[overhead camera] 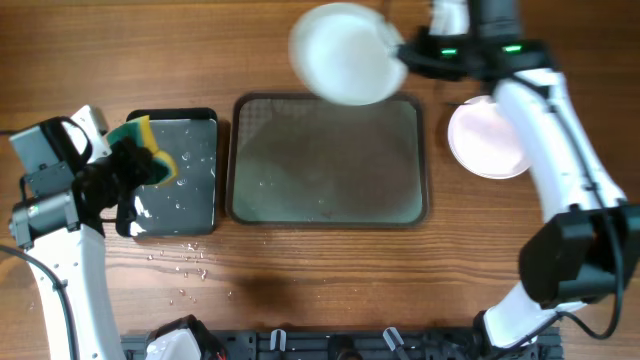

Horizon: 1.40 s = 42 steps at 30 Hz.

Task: Clean dirty plates on tray and stack at the side
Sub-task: 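Swing the plate right and lower it onto the stacked white plates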

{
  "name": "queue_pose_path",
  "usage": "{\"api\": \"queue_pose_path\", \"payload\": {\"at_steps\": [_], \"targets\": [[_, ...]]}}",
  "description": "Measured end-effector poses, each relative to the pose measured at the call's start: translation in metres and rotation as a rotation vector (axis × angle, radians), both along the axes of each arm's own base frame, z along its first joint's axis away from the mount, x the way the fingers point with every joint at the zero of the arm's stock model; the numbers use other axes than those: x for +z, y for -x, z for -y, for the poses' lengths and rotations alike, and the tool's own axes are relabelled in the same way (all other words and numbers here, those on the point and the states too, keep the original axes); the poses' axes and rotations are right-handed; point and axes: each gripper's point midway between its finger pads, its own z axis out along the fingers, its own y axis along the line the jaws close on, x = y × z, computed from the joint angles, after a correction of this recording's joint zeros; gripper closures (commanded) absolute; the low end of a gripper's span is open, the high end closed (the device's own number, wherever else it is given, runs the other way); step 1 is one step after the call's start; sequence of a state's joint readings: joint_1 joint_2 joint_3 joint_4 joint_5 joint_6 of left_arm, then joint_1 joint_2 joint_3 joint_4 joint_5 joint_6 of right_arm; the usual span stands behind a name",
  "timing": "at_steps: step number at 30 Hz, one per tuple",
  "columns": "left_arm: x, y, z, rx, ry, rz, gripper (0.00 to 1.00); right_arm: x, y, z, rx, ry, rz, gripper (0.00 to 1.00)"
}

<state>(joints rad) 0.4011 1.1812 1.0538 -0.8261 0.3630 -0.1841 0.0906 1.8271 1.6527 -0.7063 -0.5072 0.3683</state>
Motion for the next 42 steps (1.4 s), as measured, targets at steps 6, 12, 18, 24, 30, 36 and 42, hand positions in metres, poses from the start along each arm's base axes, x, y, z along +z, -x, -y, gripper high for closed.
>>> {"api": "queue_pose_path", "payload": {"at_steps": [6, 12, 18, 24, 30, 36, 42], "targets": [[0.002, -0.007, 0.012, -0.043, -0.043, 0.012, 0.96, -0.03, 0.02, 0.141, -0.283, 0.079, -0.185, 0.96], [-0.006, -0.012, 0.014, -0.055, -0.045, -0.009, 0.96, -0.061, 0.068, 0.236, -0.535, 0.321, -0.378, 0.96], [-0.015, -0.016, 0.012, -0.056, -0.037, -0.032, 0.96, -0.101, 0.092, 0.255, -0.597, 0.449, -0.469, 0.96], [-0.015, -0.016, 0.012, -0.057, -0.038, -0.032, 0.96, -0.14, 0.097, 0.261, -0.635, 0.483, -0.461, 0.44], [-0.015, -0.016, 0.012, -0.057, -0.038, -0.033, 0.96, -0.139, 0.08, 0.241, -0.554, 0.366, -0.394, 0.39], [-0.016, -0.015, 0.013, -0.057, -0.037, -0.035, 0.96, -0.12, 0.057, 0.142, -0.223, 0.075, -0.286, 0.43], [-0.016, -0.015, 0.013, -0.058, -0.036, -0.039, 0.96, -0.115, 0.057, -0.008, 0.132, 0.173, -0.156, 0.32]]}}
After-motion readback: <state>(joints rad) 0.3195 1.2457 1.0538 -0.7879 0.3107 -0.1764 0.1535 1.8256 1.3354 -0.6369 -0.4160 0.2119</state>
